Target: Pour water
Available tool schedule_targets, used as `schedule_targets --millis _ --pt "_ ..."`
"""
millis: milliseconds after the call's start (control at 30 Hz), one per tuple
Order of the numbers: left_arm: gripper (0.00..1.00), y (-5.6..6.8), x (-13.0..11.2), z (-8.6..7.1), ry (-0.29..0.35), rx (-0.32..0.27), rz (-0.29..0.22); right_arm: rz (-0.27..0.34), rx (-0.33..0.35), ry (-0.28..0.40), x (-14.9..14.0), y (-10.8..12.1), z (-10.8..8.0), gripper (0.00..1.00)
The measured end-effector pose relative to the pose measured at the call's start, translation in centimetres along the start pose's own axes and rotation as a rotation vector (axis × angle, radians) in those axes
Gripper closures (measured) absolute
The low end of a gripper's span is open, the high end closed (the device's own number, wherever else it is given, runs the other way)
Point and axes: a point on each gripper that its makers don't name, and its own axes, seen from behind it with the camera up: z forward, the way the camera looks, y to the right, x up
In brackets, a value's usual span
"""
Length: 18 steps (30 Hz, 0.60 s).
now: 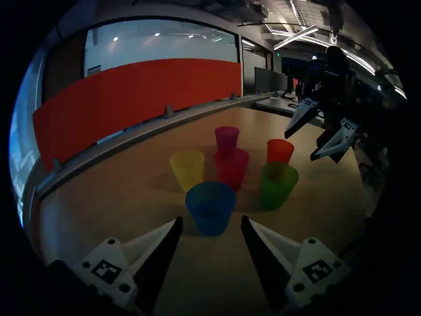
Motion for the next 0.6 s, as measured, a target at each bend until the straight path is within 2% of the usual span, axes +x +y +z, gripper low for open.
schedule_targets --millis 400,600 --pt "0.18 0.0 -1.6 1.4 -0.055 -0.017 0.006 -0.002 0.024 -0.015 -0.6 -0.6 1.8 0.01" --pt "0.18 -0.2 -2.3 2.3 -0.084 -0.02 0.025 -0.009 0.036 -0.03 -0.9 -0.9 2.5 0.01"
